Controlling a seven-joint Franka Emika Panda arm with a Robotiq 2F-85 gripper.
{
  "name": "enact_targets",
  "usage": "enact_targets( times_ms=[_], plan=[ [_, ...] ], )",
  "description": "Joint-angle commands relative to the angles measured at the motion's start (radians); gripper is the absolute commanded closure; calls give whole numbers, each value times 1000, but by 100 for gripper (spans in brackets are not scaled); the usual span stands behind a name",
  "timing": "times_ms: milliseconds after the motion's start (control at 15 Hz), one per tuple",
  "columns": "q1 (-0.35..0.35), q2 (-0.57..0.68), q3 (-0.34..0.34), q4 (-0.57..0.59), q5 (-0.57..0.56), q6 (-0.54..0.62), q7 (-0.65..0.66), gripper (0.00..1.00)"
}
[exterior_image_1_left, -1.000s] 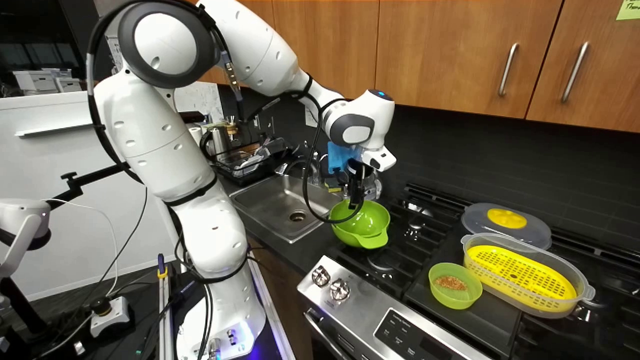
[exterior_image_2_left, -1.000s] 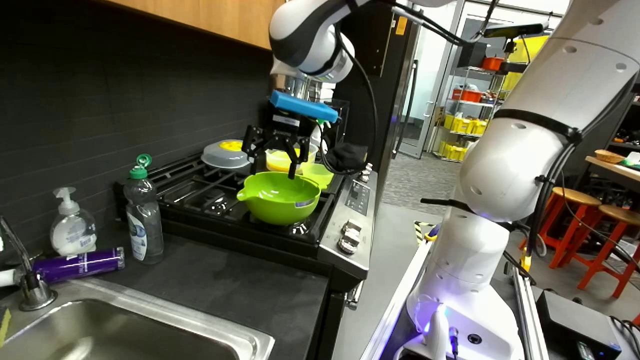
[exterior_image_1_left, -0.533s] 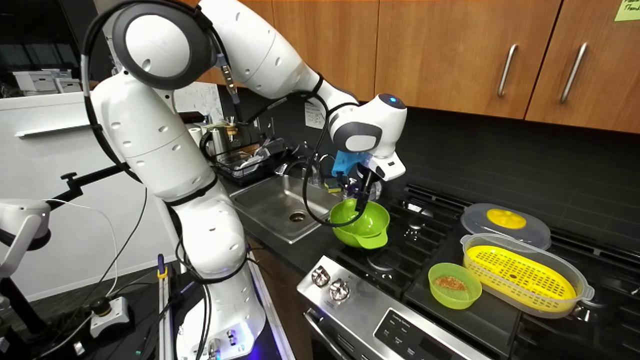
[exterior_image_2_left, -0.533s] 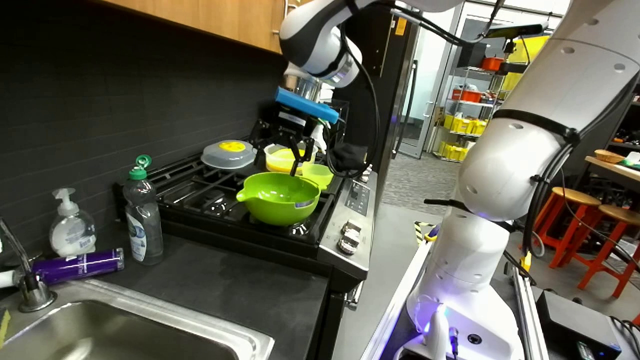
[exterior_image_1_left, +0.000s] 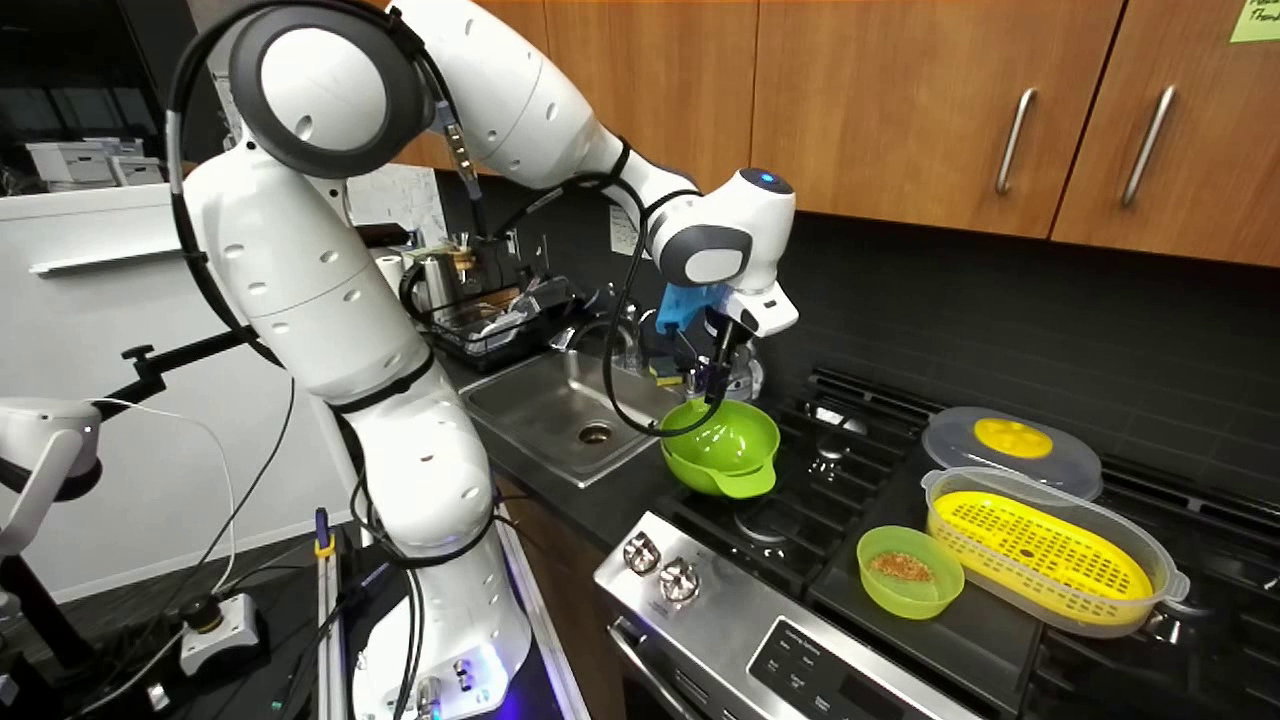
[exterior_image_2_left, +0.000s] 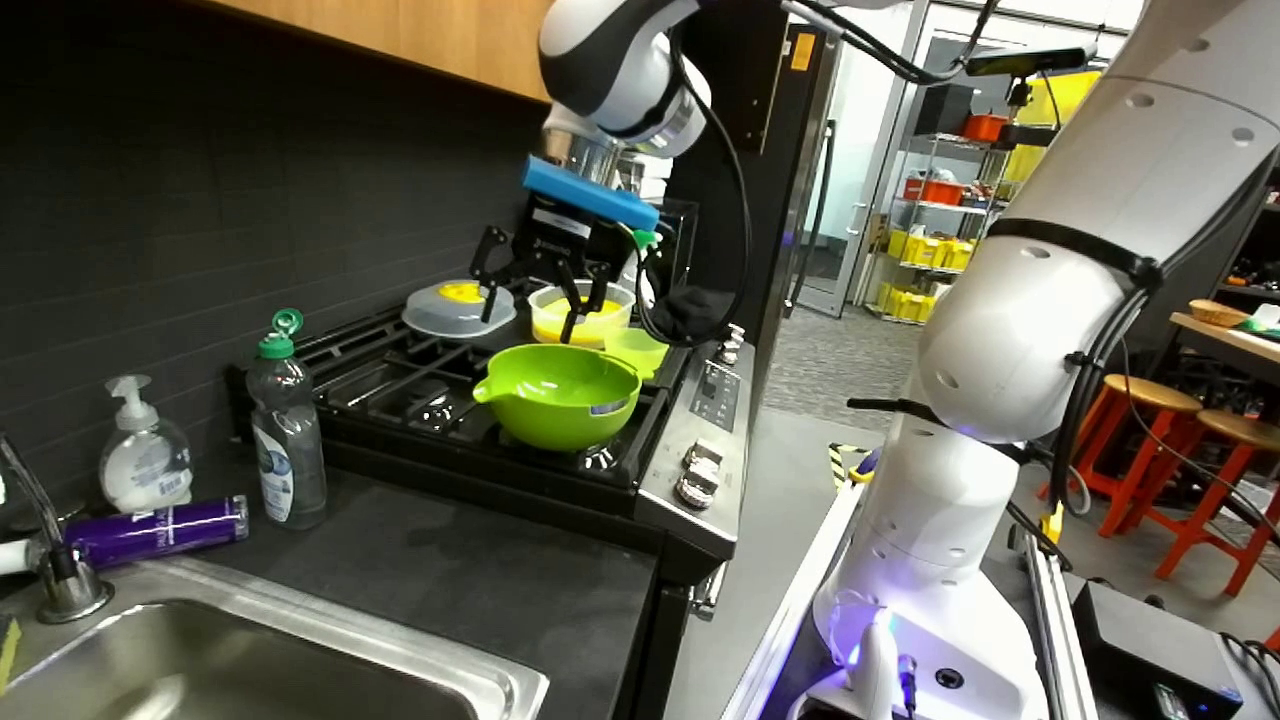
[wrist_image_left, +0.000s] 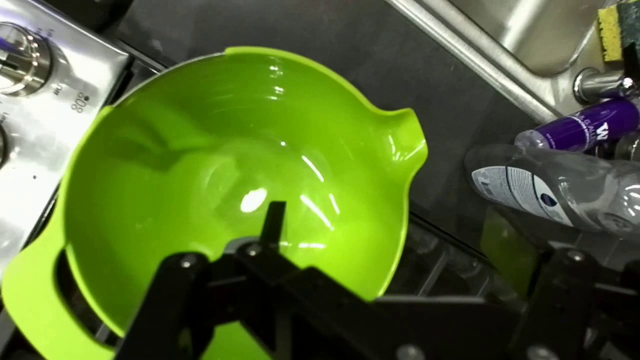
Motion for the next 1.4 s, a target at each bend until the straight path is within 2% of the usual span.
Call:
enact_targets(
  times_ms=[0,267,1333],
  plan=[
    [21,24,36,40,-32,-10,57,0],
    [36,60,49,60,-28,-11,64,0],
    [36,197,7,129,7,-57,23,0]
  ],
)
